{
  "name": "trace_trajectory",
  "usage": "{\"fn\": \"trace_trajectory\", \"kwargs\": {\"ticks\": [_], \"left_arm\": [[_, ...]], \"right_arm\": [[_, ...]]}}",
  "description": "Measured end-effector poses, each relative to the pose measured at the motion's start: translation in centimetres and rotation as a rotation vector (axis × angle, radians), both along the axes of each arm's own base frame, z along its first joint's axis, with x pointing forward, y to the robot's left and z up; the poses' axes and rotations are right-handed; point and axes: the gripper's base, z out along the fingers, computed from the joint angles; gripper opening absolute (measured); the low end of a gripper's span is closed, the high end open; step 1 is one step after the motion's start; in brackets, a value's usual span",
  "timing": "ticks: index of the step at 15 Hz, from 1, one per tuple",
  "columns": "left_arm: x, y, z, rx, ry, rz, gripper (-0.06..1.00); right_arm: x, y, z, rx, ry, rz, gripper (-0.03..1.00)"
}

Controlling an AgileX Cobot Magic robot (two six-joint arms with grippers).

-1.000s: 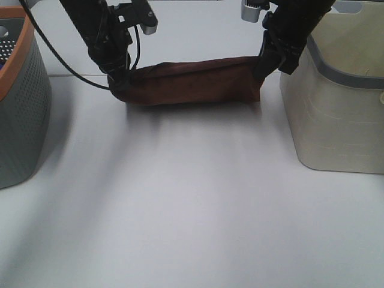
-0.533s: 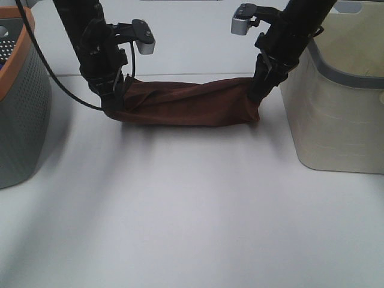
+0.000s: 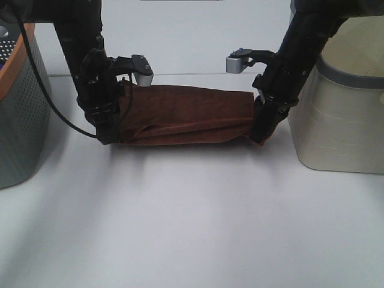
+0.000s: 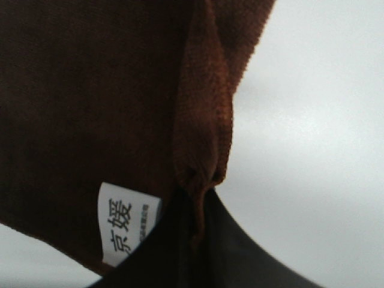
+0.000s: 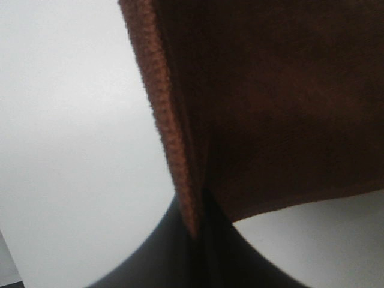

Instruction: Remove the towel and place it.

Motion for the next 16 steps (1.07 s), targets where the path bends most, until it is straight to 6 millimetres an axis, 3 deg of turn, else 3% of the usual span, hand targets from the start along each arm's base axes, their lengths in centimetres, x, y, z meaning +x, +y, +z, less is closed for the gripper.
{"fn": "trace_trajectory", "kwargs": {"ticks": [3,8,10,13,16], "left_arm": [[-1.0,0.3,-1.3,0.014,0.058,0.004,0.02],[-2.6,0.7,-2.7,0.022,0.137,0.014,0.02],[-3.5,0.8,-3.7,0.011,0.192,0.031,0.02],[-3.8,0.7,-3.7,-0.008,0.205,0.030,0.02],[-3.8,0.8,-3.5,0.001,0.194,0.012,0.02]], "right_arm": [[-2.0,0.6,-2.1,-0.026,0.095,0.011,0.00],[-3.3,0.5,-2.3,-0.028,0.146,-0.039,0.00],[-5.2,0.1,-3.2,-0.040,0.212,-0.047,0.00],[-7.3,-0.3,-3.5,-0.044,0.271,-0.057,0.00],[-7.9,-0.4,-3.7,-0.041,0.290,-0.062,0.03]]}}
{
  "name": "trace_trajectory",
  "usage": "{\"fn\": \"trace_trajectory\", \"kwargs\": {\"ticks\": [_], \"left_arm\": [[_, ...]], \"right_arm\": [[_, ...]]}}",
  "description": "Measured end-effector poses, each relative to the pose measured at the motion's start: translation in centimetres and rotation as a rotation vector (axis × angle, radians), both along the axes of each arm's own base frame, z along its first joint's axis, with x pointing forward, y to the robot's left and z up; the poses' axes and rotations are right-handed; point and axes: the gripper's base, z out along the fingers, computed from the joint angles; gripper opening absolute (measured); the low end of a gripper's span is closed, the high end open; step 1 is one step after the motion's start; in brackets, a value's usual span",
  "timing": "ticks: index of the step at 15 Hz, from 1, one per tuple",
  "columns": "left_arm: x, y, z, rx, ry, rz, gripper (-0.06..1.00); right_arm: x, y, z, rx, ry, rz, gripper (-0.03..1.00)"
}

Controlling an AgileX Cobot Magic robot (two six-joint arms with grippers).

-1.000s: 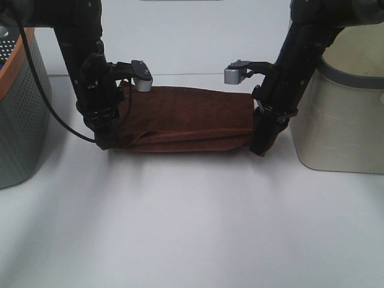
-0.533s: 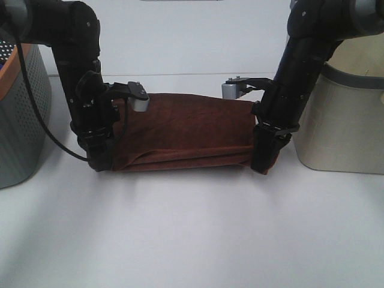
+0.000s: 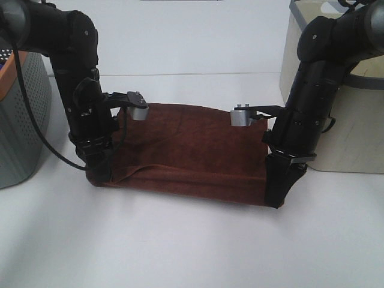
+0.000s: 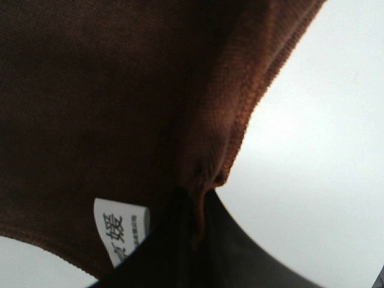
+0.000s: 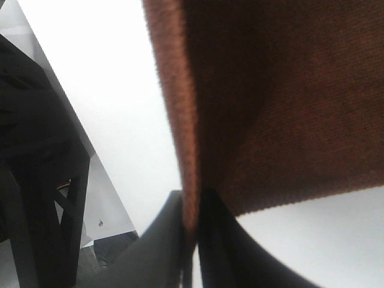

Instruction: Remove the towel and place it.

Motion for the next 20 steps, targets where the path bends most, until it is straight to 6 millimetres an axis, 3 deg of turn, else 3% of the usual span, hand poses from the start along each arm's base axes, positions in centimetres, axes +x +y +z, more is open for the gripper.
{"fn": "trace_trajectory", "kwargs": {"ticks": [4,6,8,10,12,17,19,20], "left_arm": [[0.0,0.0,0.0,0.017,0.006,0.050,0.02],[0.0,0.0,0.0,0.024,0.009,0.078,0.07],[0.0,0.0,0.0,0.028,0.011,0.093,0.28],[0.0,0.0,0.0,0.040,0.016,0.143,0.59],[0.0,0.0,0.0,0.048,0.020,0.174,0.75],[1.8,-0.7,2.2,0.019,-0.060,0.265,0.79],[2.5,-1.0,4.0,-0.002,-0.108,0.323,0.79],[3.2,-1.3,6.8,-0.042,-0.176,0.381,0.79]], "right_arm": [[0.0,0.4,0.2,0.040,0.009,-0.037,0.21],[0.0,0.6,0.3,0.054,0.013,-0.049,0.30],[0.0,0.6,0.3,0.059,0.018,-0.064,0.39],[0.0,0.6,0.3,0.050,0.031,-0.097,0.44],[0.0,0.6,0.6,0.038,0.033,-0.118,0.45],[0.1,0.2,5.3,0.047,-0.141,-0.144,0.46],[0.2,0.1,7.1,0.058,-0.220,-0.187,0.46],[0.2,-0.1,9.8,0.080,-0.309,-0.280,0.46]]}}
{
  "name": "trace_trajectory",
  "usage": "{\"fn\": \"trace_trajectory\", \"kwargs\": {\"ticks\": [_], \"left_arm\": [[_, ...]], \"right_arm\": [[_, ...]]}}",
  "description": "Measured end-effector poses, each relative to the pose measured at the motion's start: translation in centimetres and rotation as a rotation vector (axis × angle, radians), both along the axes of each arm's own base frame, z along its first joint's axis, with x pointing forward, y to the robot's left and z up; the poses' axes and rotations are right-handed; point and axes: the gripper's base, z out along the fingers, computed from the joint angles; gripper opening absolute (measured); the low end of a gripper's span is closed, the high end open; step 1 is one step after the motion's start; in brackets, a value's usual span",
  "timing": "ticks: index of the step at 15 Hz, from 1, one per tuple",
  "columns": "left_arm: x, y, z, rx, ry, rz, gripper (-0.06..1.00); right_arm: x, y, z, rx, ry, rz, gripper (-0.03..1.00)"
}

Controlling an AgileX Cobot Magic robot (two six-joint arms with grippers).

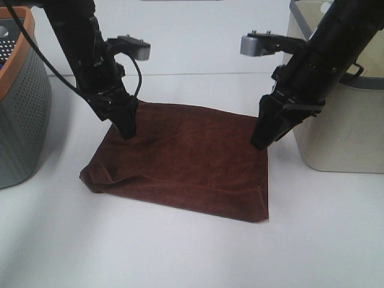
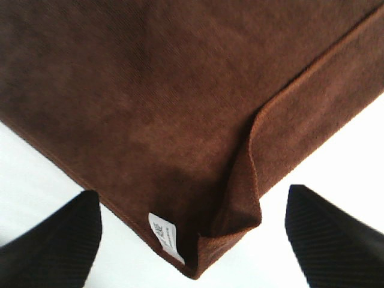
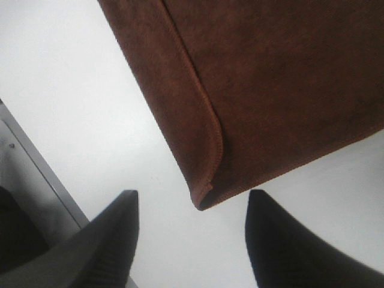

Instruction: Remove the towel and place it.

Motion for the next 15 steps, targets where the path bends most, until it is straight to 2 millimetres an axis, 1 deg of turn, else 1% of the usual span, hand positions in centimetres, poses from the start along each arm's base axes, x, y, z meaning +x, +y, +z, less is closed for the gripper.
{"fn": "trace_trajectory", "kwargs": {"ticks": [2,3,6,9,10,11,13,14,15], "left_arm": [[0.1,-0.1,3.5,-0.039,-0.076,0.062,0.79],[0.0,0.0,5.5,-0.062,-0.123,0.077,0.79],[-0.9,0.4,10.8,-0.117,-0.239,0.106,0.79],[-1.8,1.6,15.0,-0.099,-0.354,0.215,0.79],[-2.2,2.4,16.4,-0.069,-0.405,0.263,0.79],[-2.5,3.6,17.6,-0.024,-0.459,0.326,0.79],[-2.6,6.9,19.6,0.023,-0.534,0.475,0.79],[-2.7,7.9,20.1,0.025,-0.547,0.510,0.79],[-2.9,9.9,21.1,0.023,-0.570,0.566,0.79]], "right_arm": [[-0.2,-0.1,3.4,0.039,-0.066,-0.082,0.46],[-0.2,-0.2,5.3,0.064,-0.116,-0.118,0.46],[-0.8,-0.6,11.5,0.135,-0.241,-0.246,0.46],[-1.7,-2.1,16.0,0.119,-0.346,-0.413,0.46],[-2.1,-2.7,17.4,0.103,-0.393,-0.461,0.46],[-2.5,-3.4,18.6,0.071,-0.442,-0.502,0.46],[-3.3,-5.1,20.4,0.016,-0.477,-0.617,0.46],[-3.4,-5.8,20.6,-0.001,-0.471,-0.653,0.46],[-3.5,-7.3,20.5,-0.048,-0.442,-0.719,0.46]]}}
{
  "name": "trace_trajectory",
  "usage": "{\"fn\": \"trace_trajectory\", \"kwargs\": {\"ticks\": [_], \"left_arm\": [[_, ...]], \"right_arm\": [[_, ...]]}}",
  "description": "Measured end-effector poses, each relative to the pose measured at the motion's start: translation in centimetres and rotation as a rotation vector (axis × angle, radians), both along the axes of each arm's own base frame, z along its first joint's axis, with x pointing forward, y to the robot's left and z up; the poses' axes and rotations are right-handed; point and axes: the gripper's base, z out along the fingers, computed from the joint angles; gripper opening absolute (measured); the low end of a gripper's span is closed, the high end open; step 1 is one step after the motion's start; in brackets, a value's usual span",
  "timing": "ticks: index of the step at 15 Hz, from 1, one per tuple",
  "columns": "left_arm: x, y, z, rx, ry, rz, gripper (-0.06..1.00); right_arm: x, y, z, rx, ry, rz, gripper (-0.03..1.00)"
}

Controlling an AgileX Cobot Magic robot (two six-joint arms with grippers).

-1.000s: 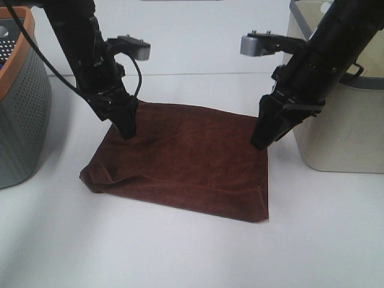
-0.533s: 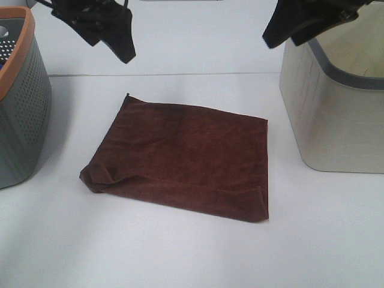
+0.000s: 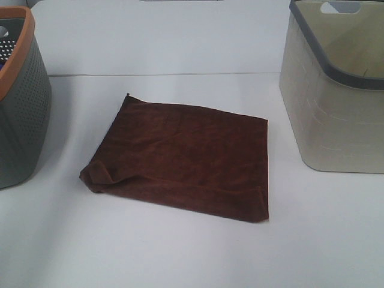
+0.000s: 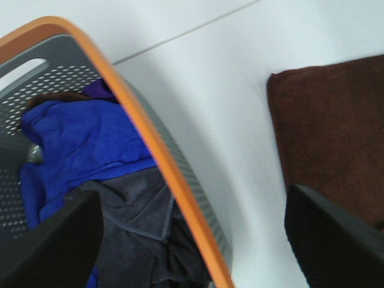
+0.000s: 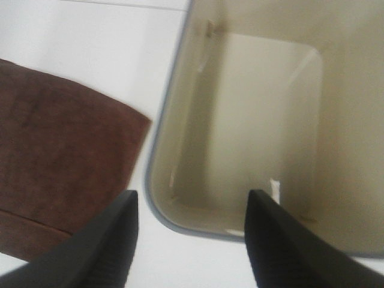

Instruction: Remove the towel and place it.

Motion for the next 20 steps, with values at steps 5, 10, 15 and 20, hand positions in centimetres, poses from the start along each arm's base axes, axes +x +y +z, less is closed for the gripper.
{"fn": "trace_trajectory", "kwargs": {"ticks": [5,10,15,20], "left_arm": [[-6.6,9.0,7.0,-0.081,-0.184,0.226,0.79],[-15.7,10.6,5.6,-0.096,-0.161,0.318,0.79],[-24.7,10.1,0.8,-0.077,-0.214,0.305,0.79],[-32.4,9.8,-3.8,-0.054,-0.344,0.298,0.79]], "right_arm": [[-2.2,-4.7,2.0,-0.036,-0.040,-0.124,0.46],[-9.6,-4.4,3.6,0.037,-0.129,-0.063,0.46],[-17.8,-4.9,-0.3,0.037,-0.139,-0.063,0.46],[-24.0,-5.3,-4.3,0.042,-0.198,-0.061,0.46]]}}
